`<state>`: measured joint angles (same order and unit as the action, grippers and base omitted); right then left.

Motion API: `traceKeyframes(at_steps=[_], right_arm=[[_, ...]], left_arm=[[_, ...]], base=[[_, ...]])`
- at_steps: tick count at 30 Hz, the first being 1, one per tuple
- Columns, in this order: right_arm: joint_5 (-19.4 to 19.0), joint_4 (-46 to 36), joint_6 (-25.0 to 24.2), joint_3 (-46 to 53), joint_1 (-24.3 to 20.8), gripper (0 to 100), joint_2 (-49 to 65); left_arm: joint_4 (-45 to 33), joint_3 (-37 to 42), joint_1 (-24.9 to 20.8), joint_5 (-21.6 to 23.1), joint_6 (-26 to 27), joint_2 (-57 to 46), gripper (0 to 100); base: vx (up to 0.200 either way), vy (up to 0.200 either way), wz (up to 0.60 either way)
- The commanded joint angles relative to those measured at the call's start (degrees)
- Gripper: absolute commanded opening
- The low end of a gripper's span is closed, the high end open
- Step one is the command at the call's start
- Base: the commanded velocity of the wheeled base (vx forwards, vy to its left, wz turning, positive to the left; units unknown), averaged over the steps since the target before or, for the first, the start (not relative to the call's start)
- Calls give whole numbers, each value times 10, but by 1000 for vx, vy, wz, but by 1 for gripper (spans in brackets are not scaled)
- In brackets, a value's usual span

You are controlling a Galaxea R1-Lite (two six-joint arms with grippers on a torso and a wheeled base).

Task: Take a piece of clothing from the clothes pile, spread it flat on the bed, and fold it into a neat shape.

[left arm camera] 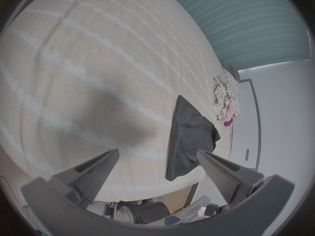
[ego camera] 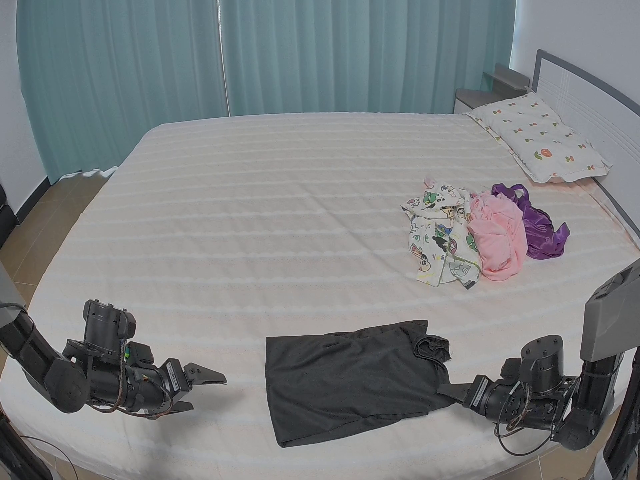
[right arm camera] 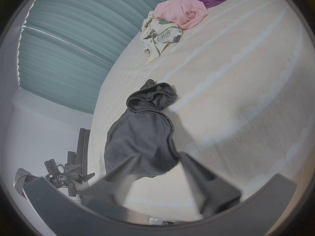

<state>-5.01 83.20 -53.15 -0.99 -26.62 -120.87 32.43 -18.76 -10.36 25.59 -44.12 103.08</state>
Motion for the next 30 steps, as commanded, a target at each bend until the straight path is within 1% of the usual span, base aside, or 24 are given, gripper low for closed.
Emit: traceKeyframes(at_steps=[1, 4, 6, 7, 11, 14, 15, 16, 17, 19, 20, 21, 23, 25, 27, 28, 29, 30], right_arm=[[1, 23, 1, 5, 10, 100, -8], [2, 66, 3, 3, 28, 100, -2], [1, 68, 7, -2, 32, 100, 0], [4, 64, 22, -26, 35, 100, 5], [4, 54, 50, -70, 39, 100, -7], [6, 5, 96, -128, 40, 100, -26], [6, 5, 96, -128, 40, 100, -26], [12, -37, 119, -165, 41, 100, -24], [17, -75, 131, -192, 40, 100, -22], [23, -132, 141, -234, 37, 100, -22], [23, -132, 141, -234, 37, 100, -22], [33, -195, 153, -285, 35, 100, -26], [48, -240, 163, -321, 33, 100, -28], [62, -265, 179, -342, 27, 100, -29], [64, -271, 191, -348, 25, 100, -30], [67, -274, 212, -354, 23, 100, -31], [69, -276, 222, -356, 22, 100, -31], [69, -276, 222, -356, 22, 100, -31]], left_arm=[[0, -3, 0, 0, -2, 10, 100], [0, -4, 0, 1, -3, 15, 100], [0, -4, 0, 1, -3, 15, 100], [0, -3, 0, 1, -4, 13, 100], [0, 0, -3, 1, -4, 8, 100], [0, 0, -3, 2, -4, 12, 100], [0, 0, -3, 2, -4, 12, 100], [0, 0, -4, 1, -4, 12, 100], [0, 0, -4, 2, -4, 12, 100], [0, 0, -4, 2, -3, 12, 100], [0, 0, -4, 2, -3, 12, 100], [0, 0, -4, 2, -4, 13, 100], [0, 1, -4, 2, -4, 13, 100], [0, 1, -4, 2, -4, 13, 100], [0, 1, -4, 2, -4, 14, 100], [0, 1, -4, 2, -3, 16, 100], [0, 1, -4, 2, -3, 17, 100], [0, 1, -4, 2, -3, 17, 100]], base=[[0, 0, 0], [0, 0, 0], [0, 0, 0], [0, 0, 0], [0, 0, 0], [0, 0, 0], [0, 0, 0], [0, 0, 0], [0, 0, 0], [0, 0, 0], [0, 0, 0], [0, 0, 0], [0, 0, 0], [0, 0, 0], [0, 0, 0], [0, 0, 0], [0, 0, 0], [0, 0, 0]])
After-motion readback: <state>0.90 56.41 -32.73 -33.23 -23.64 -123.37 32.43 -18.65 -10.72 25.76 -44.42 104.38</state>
